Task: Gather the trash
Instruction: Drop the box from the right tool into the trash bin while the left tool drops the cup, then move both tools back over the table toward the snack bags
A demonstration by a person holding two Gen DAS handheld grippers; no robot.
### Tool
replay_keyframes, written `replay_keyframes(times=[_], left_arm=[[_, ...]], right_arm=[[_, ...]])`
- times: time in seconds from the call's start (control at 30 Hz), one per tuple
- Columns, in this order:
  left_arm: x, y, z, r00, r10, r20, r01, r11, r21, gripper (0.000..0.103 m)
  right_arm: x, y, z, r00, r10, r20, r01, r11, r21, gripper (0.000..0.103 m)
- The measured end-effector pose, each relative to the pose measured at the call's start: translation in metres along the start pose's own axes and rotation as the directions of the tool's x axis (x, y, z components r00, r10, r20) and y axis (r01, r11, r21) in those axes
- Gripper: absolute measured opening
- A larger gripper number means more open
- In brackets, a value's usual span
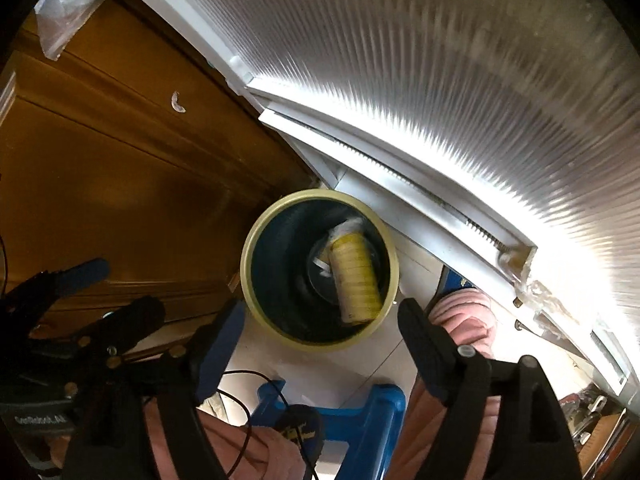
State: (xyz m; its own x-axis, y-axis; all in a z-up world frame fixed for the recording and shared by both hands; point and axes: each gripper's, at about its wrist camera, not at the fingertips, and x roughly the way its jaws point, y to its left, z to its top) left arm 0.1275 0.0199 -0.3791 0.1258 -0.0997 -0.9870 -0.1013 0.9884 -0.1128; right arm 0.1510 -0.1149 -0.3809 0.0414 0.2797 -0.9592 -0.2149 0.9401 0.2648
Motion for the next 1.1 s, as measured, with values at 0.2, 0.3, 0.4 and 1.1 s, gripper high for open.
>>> replay_keyframes(times=[0.2, 0.3, 0.4, 1.1], left_arm=[[-0.014, -0.007, -0.006, 0.999, -0.011, 0.034, 0.01, 1.0, 0.029, 0.094], [-0.025, -0.01, -0.009, 0.998, -0.025, 0.053, 0.023, 0.999, 0.034, 0.094], [-0.04, -0.011, -0.014, 0.996, -0.051, 0.08, 0.048, 0.998, 0.032, 0.094], [-0.221, -0.019, -0.04, 0.922, -0.168, 0.349, 0.141, 0.985, 0.101, 0.094]], right_arm=[[-0.008, 0.003, -0.004, 1.0, 0.009, 0.027, -0.01, 1.0, 0.006, 0.08], [-0.017, 0.004, -0.008, 0.999, 0.022, 0.046, -0.022, 1.0, 0.011, 0.08], [-0.027, 0.007, -0.013, 0.997, 0.038, 0.061, -0.039, 0.999, 0.014, 0.08], [-0.202, 0.063, -0.049, 0.936, 0.076, 0.345, 0.015, 0.967, -0.254, 0.08]])
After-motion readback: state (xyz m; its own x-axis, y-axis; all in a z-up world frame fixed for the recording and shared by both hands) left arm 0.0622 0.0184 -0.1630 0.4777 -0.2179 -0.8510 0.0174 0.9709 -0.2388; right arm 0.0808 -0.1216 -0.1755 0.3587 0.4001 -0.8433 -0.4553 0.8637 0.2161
